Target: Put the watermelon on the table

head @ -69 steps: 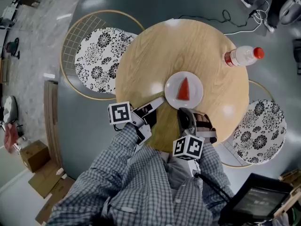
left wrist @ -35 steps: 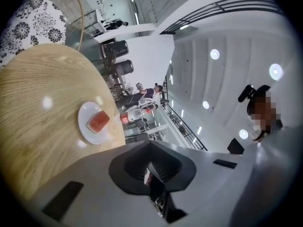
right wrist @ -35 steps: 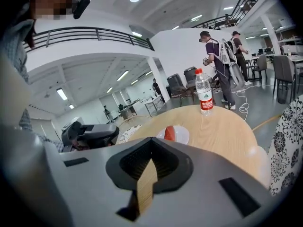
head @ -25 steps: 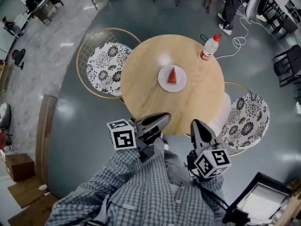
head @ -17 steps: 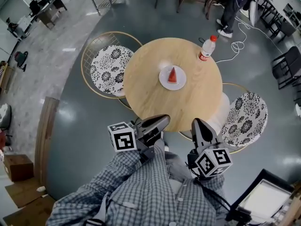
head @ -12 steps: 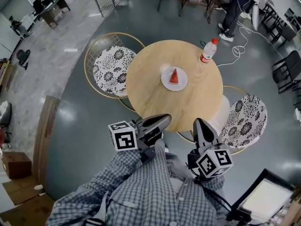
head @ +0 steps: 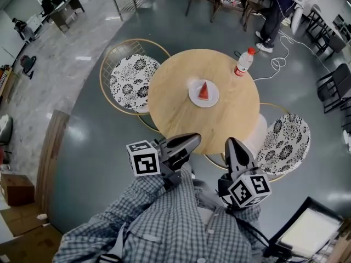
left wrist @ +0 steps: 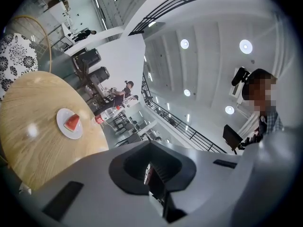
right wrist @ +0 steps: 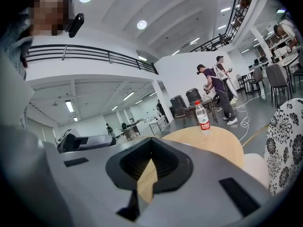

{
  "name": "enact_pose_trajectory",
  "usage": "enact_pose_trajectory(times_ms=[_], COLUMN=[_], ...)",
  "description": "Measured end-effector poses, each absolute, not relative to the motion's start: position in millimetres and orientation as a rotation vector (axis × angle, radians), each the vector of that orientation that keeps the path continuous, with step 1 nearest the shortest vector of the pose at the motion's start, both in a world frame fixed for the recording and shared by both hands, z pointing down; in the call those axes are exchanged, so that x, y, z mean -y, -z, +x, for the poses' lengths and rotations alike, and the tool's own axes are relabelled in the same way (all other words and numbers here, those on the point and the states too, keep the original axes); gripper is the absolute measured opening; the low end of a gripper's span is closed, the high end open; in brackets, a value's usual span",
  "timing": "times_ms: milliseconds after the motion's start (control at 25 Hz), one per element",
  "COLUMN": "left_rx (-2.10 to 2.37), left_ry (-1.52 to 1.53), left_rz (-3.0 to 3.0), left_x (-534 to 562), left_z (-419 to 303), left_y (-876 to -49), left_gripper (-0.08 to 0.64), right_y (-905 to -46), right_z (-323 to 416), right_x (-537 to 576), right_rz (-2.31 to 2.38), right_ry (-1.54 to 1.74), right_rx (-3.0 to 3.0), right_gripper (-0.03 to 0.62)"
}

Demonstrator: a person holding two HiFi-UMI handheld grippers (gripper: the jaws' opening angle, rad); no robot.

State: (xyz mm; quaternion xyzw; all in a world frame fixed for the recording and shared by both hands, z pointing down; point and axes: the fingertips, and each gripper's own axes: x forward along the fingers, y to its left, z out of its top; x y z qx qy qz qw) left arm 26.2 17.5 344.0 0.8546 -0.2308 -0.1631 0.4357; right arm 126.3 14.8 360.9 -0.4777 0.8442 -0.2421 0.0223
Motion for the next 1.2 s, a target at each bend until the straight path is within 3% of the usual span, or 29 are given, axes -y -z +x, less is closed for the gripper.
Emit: enact_pose_trajectory(times_ms=[1200], left_rx=[0.508], left_ry=[0.392], left_rz=[2.124], left_x=[-23.1], left_z=[33.6], left_y=[-343.7], left_gripper=[0.006], right_y=[-363.3], right_z=[120.7], right_x=[-13.3], right_rz=[-1.448], right_ry=[0.764], right_rx=[-2.630], right_gripper=[0.008])
